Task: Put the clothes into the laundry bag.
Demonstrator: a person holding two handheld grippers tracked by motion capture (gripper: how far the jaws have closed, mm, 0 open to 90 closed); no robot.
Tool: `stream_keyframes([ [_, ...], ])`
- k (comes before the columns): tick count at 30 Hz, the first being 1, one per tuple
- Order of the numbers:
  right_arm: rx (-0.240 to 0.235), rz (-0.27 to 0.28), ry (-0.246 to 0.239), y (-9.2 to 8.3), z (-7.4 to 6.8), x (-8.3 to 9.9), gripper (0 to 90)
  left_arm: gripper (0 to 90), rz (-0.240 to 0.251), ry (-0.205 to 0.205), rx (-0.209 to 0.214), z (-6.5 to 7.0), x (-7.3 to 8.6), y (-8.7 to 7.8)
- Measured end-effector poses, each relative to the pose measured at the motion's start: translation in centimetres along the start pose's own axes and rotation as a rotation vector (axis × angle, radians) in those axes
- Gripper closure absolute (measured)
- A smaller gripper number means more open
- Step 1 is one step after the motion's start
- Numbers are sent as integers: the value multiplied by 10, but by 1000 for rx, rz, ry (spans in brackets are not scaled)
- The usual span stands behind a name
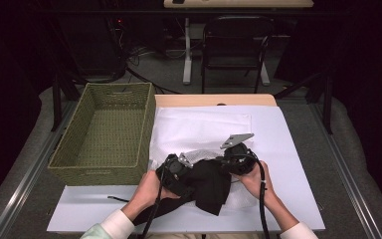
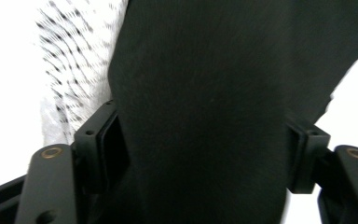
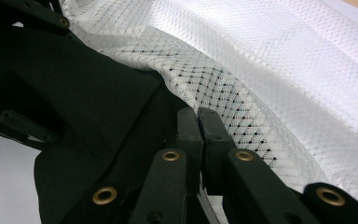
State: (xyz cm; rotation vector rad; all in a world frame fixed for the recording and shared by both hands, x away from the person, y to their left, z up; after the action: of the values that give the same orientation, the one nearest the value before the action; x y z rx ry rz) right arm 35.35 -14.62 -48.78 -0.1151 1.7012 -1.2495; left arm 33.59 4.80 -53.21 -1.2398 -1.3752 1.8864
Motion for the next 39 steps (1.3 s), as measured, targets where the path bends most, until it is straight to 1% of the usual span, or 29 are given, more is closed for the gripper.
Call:
stream_keyframes([
  [1, 0, -1, 2, 0, 0, 0, 883, 278, -9, 3, -9, 0, 1, 3],
  [2, 0, -2, 1, 0, 0, 0, 882, 313, -4, 7, -13, -1, 1, 4],
  [3, 1, -2, 2, 1, 0, 0, 882, 354, 5, -1, -16, -3, 2, 4],
  [4, 1, -5, 1, 1, 0, 1, 882, 420, 14, -15, -5, -4, 3, 4],
  [5, 1, -4, 1, 1, 0, 1, 882, 472, 24, -21, 6, -5, 3, 4],
  [6, 2, -4, 1, 1, 0, 0, 882, 511, 29, -34, 16, -5, 4, 3],
  [8, 0, -2, 0, 0, 0, 0, 883, 564, 41, -50, 16, -4, 4, 2],
  [9, -2, 1, -2, 0, 0, 0, 883, 581, 52, -66, 8, -3, 4, 1],
  [11, -1, 6, -1, -2, -1, -1, 883, 601, 72, -88, -28, -2, 4, -1],
  [12, -4, 11, 1, -4, -2, -2, 883, 606, 81, -97, -39, -3, 4, -3],
  [13, -5, 16, 1, -5, -2, -3, 883, 607, 94, -126, -44, -3, 4, -4],
  [15, -10, 28, 7, -8, -3, -4, 883, 607, 110, -160, -45, -4, 2, -7],
  [17, -17, 40, 9, -10, -3, -5, 883, 605, 121, -178, -64, -5, 0, -9],
  [19, -20, 48, 12, -12, -4, -7, 884, 604, 128, -199, -61, -7, -4, -10],
  [20, -24, 56, 10, -13, -5, -8, 883, 603, 133, -209, -59, -7, -6, -9],
  [21, -23, 59, 8, -14, -6, -8, 884, 601, 127, -227, -56, -8, -7, -5],
  [23, -27, 64, 2, -16, -8, -9, 884, 598, 115, -236, -57, -9, -8, -1],
  [24, -27, 67, 0, -16, -9, -10, 884, 597, 114, -248, -57, -10, -9, 2],
  [25, -33, 69, 0, -16, -10, -10, 883, 597, 122, -256, -64, -10, -9, 3],
  [26, -34, 69, -2, -16, -11, -10, 884, 597, 136, -275, -71, -10, -10, 3],
  [27, -35, 70, 0, -16, -11, -10, 884, 597, 142, -275, -72, -11, -11, 3],
  [28, -40, 70, 2, -16, -10, -10, 884, 598, 146, -277, -86, -11, -13, 2],
  [29, -43, 70, 2, -16, -10, -9, 884, 598, 160, -293, -82, -12, -14, 2],
  [31, -44, 71, 4, -16, -10, -9, 884, 596, 171, -314, -84, -15, -17, 3],
  [32, -44, 69, 3, -16, -10, -9, 883, 591, 179, -313, -96, -16, -18, 3],
  [35, -43, 62, 12, -15, -8, -7, 883, 542, 174, -307, -86, -17, -16, 7],
  [36, -43, 58, 17, -15, -6, -6, 883, 502, 161, -285, -79, -16, -15, 6],
  [37, -43, 54, 17, -14, -5, -4, 883, 451, 157, -275, -85, -15, -13, 4],
  [39, -41, 50, 23, -13, -4, -3, 883, 388, 142, -243, -79, -13, -9, 0],
])
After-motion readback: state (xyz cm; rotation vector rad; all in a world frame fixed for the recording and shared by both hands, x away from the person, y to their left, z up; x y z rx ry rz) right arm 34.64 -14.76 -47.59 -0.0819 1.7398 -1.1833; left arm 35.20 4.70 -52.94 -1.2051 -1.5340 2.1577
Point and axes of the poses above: each handheld gripper's, and its own axes: y roughly forward along the jaws, x roughly out of its underside, z roughly to its right, the point moved 3 cm from there along y, roughly forward along the jaws, and after that the axes turned 4 degrees about -z, right-handed, at the moved point
